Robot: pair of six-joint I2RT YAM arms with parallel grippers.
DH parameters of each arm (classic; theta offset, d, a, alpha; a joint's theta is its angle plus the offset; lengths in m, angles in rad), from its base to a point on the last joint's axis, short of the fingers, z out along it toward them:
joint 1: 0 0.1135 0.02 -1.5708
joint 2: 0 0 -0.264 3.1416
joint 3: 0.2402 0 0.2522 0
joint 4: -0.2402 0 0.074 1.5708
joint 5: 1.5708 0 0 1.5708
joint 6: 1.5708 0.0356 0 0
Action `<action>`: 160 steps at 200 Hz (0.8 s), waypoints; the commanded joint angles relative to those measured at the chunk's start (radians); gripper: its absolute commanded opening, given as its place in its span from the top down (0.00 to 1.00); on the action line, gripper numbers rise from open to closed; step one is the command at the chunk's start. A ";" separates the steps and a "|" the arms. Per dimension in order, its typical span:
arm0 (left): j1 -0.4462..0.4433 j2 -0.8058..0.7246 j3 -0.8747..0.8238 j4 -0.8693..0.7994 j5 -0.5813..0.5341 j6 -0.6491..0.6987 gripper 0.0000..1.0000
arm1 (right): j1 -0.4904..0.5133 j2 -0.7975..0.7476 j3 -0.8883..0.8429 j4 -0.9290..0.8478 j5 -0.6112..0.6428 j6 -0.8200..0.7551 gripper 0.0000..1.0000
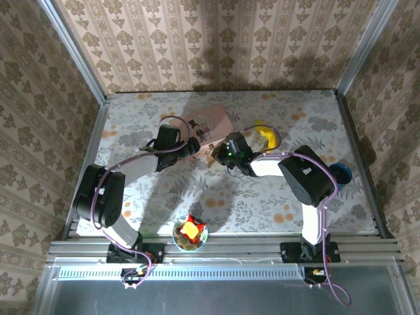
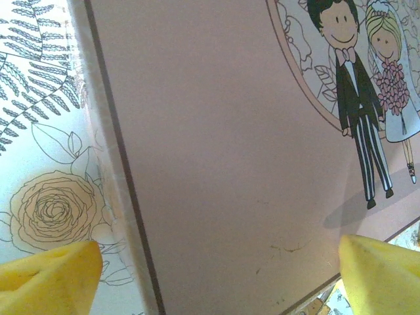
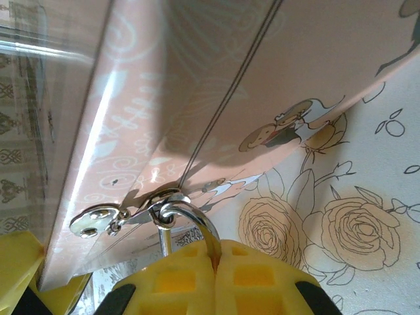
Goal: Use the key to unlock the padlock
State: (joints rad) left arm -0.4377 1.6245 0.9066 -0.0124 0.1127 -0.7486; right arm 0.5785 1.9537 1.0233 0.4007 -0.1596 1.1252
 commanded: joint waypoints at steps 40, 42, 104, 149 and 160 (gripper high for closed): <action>0.051 0.043 -0.065 -0.139 -0.070 0.005 0.17 | -0.049 -0.024 -0.011 0.029 0.159 0.019 0.94; 0.051 0.044 -0.065 -0.139 -0.069 0.005 0.17 | -0.049 -0.024 -0.010 0.031 0.159 0.020 0.94; 0.052 0.063 -0.057 -0.138 -0.060 0.002 0.25 | -0.061 -0.004 -0.005 0.060 0.161 0.041 0.88; 0.051 0.055 -0.052 -0.139 -0.059 0.002 0.25 | -0.060 0.010 -0.017 0.049 0.105 0.043 0.86; 0.053 0.054 -0.051 -0.140 -0.059 0.002 0.25 | -0.061 0.012 -0.019 0.045 0.094 0.040 0.85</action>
State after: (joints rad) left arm -0.4179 1.6348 0.8970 0.0425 0.1501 -0.7528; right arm 0.5636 1.9541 1.0199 0.4244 -0.1310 1.1503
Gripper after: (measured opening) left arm 0.748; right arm 0.141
